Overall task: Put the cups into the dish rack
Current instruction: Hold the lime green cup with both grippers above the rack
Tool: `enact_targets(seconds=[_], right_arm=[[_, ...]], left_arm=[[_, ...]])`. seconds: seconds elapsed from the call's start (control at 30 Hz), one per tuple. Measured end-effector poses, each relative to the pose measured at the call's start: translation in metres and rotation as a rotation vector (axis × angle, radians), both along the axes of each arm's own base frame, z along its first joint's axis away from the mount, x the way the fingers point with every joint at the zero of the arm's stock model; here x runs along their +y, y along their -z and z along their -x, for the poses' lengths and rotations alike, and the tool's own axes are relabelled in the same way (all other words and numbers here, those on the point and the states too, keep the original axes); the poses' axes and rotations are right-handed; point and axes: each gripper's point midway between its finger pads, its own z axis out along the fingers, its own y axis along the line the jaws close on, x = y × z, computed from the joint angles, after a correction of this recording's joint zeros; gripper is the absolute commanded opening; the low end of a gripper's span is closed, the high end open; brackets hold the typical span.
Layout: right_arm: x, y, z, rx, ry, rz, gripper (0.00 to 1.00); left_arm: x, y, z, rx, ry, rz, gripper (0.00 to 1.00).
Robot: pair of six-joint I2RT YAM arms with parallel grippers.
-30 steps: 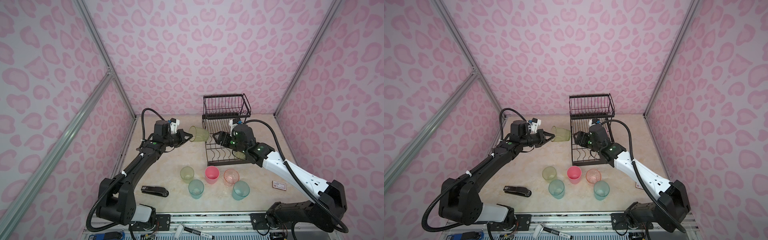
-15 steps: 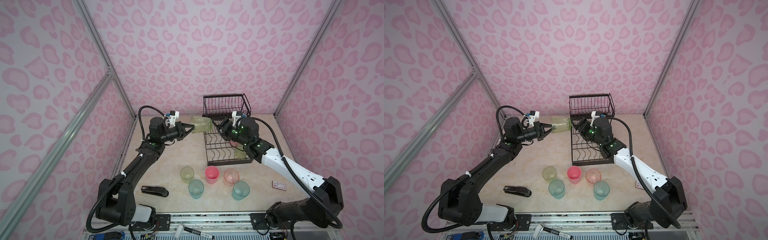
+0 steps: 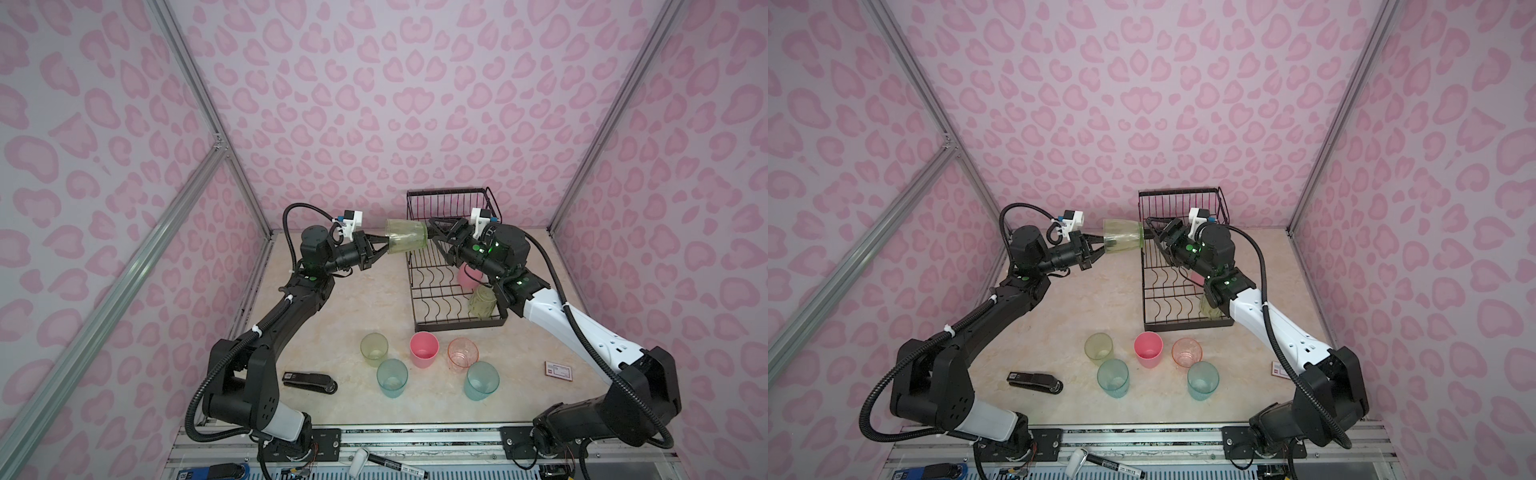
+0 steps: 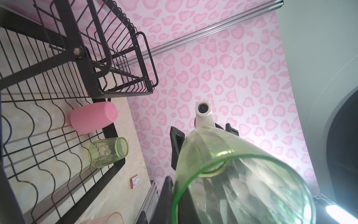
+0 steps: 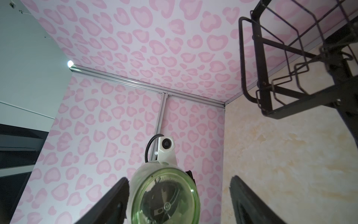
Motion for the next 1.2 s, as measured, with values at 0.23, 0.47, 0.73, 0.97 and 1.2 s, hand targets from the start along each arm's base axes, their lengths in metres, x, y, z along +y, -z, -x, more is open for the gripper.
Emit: enact_targets(seconds=[0.23, 0.47, 0.73, 0.97, 1.2], right_arm=[[0.009, -0.007, -0.002, -0.032, -0.068, -0.003, 0.81], [0.021, -0.012, 0.000, -0.092, -0.137, 0.055, 0.82], [0.029, -0.009, 0.005, -0.152, -0.198, 0.128, 0.82], [0.034, -0.001, 0.005, -0.178, -0.242, 0.156, 0.82], [0.036, 0.001, 0.006, -0.200, -0.263, 0.173, 0.82]], left_arm=[[-0.003, -0.004, -0.005, 0.008, 0.016, 0.022, 0.03], [-0.008, -0.002, -0.008, 0.013, 0.038, 0.026, 0.03], [-0.017, -0.001, -0.011, 0.025, 0.071, 0.031, 0.03], [-0.026, 0.010, -0.012, 0.042, 0.095, 0.026, 0.03], [-0.029, 0.014, -0.013, 0.035, 0.107, 0.028, 0.04]])
